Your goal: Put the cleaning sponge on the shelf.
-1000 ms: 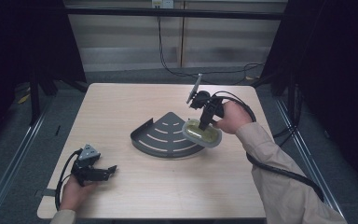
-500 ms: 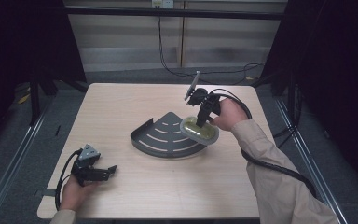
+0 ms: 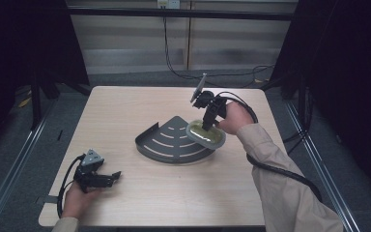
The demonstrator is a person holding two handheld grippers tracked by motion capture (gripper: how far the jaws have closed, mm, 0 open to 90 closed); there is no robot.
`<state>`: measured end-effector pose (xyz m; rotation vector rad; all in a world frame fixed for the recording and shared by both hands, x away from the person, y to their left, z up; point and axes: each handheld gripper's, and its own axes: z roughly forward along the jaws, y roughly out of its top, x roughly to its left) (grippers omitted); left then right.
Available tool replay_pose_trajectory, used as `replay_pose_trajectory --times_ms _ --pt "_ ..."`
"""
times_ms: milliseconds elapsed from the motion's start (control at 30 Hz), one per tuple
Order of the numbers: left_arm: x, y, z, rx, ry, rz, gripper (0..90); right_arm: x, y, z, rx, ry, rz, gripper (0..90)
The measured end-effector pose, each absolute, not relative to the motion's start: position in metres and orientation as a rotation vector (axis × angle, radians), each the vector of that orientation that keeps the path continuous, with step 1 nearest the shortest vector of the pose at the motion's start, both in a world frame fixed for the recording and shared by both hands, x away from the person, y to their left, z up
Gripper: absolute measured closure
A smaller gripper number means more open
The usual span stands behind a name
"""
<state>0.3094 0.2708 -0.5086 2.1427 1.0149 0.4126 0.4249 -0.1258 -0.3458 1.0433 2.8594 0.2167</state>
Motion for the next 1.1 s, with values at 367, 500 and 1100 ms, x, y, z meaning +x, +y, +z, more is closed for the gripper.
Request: replay_pose_trajectory --times_ms 367,500,1100 --pt "0.309 0.271 -0.509 2.143 1.015 0.413 13.6 0.434 -0.121 -0.347 1.084 2.839 0.217 71.7" --pt "0.309 0.271 -0.509 2.142 1.015 0.413 13.6 0.436 -0.118 -0.347 1.085 2.832 0.228 71.6" --pt "0.309 0.271 -0.508 2.144 1.013 0.409 13.6 0.446 -0.108 -0.356 1.146 2.804 0.243 71.6"
